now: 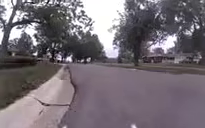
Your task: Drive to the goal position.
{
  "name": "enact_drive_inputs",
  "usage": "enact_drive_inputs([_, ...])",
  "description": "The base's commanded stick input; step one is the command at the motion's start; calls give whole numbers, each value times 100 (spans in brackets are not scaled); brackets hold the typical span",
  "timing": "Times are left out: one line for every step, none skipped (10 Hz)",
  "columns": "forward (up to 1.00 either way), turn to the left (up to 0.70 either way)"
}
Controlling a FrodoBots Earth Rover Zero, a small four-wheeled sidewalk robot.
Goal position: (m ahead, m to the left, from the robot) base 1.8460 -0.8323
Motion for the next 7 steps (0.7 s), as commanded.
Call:
enact_drive_inputs([100, 18])
enact_drive_inputs([100, 40])
enact_drive_inputs([100, 40])
enact_drive_inputs([100, 39])
enact_drive_inputs([100, 38])
enact_drive_inputs([100, 26])
enact_drive_inputs([100, 1])
